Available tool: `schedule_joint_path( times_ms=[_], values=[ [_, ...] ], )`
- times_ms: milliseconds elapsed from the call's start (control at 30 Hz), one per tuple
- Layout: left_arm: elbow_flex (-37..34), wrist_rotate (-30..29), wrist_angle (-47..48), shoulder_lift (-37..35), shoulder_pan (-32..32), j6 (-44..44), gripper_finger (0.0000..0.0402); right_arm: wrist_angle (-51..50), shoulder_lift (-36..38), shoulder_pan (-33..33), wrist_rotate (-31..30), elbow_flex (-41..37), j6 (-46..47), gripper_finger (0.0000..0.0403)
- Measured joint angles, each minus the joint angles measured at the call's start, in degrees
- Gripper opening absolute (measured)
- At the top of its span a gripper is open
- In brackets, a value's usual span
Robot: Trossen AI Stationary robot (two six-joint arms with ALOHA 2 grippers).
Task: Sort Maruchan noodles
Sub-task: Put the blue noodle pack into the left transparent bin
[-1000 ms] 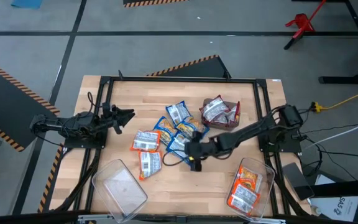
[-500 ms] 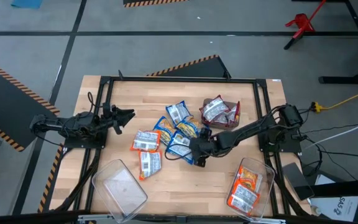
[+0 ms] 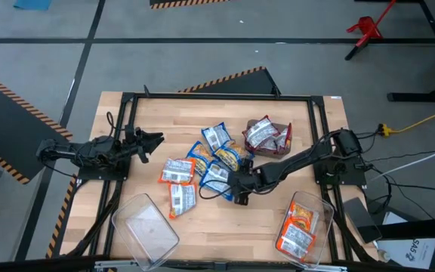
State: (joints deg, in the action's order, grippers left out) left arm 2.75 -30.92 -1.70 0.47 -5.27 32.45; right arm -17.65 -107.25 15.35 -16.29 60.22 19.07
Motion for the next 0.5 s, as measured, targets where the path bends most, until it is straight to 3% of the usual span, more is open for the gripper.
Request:
schedule_joint_path(
  times_ms=[167, 367, 500],
  values=[
    [0.0, 0.1, 0.0, 0.0, 0.0, 0.0, 0.0158, 0.2, -0.7, 0.0, 0.7, 0.0, 1.8, 0.0178],
    [0.0, 0.1, 0.0, 0.0, 0.0, 0.2, 0.0158, 0.3, -0.7, 0.0, 0.8, 0.2, 3.0, 0.0031],
    [0.0, 0.3, 0.0, 0.0, 0.0, 0.3, 0.0158, 0.2, -0.7, 0.1, 1.0, 1.2, 3.2, 0.0015]
  ],
)
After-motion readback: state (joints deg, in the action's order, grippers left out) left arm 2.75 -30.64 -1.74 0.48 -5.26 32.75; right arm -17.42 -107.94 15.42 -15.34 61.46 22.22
